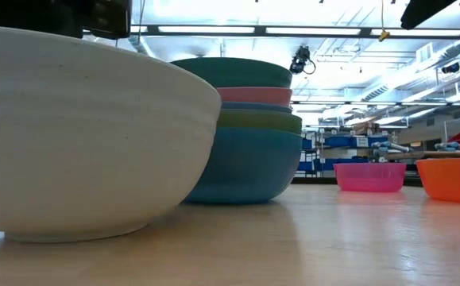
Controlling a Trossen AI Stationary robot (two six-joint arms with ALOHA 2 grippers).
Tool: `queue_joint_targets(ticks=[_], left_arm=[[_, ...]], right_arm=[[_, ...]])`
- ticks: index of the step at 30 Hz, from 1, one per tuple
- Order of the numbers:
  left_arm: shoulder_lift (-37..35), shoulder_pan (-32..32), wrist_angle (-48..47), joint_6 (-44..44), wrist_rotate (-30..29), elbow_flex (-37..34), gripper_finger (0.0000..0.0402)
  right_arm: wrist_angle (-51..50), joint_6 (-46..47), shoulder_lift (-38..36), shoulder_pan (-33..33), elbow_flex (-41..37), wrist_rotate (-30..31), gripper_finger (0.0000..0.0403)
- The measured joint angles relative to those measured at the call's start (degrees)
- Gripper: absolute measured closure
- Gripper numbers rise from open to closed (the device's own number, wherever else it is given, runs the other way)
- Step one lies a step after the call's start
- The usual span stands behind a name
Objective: Nest bowls inside each other
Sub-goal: Stack the white bowl on top of the pine green bowl
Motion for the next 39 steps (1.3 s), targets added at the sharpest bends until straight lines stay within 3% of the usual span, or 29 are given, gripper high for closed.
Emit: queue_joint_targets(ticks=[5, 14, 17, 24, 27, 32, 39], left_arm=[[0.5, 0.0, 0.3, 1.5, 0.2, 0.0, 0.0385], [0.3, 0.0, -1.6, 4.3, 0.1, 2.5, 0.0394], [0.0, -0.2, -8.2, 6.3, -1.2, 8.2, 0.0395], [-2.0, -0.4, -24.2, 15.5, -12.9, 28.7, 0.0395], [-2.1, 2.7, -25.4, 21.6, -18.7, 32.8, 0.0395], [-1.9, 11.6, -25.2, 29.5, -19.0, 32.1, 0.0395], [-1.3, 20.5, -21.5, 36.8, -11.9, 31.8, 0.0395]], right_arm=[[0.0, 0.0, 0.0, 0.0, 0.0, -0.1, 0.0337], [-0.2, -0.1, 0.0, 0.0, 0.0, -0.2, 0.0337], [-0.2, -0.1, 0.0, 0.0, 0.0, -0.2, 0.0337], [-0.2, -0.1, 0.0, 0.0, 0.0, -0.2, 0.0337], [-0.4, -0.2, 0.0, -0.1, 0.0, 0.4, 0.0337], [-0.5, -0.3, 0.0, -0.1, 0.0, 0.2, 0.0337], [-1.0, -0.2, 0.0, -0.1, 0.0, 0.2, 0.0337]])
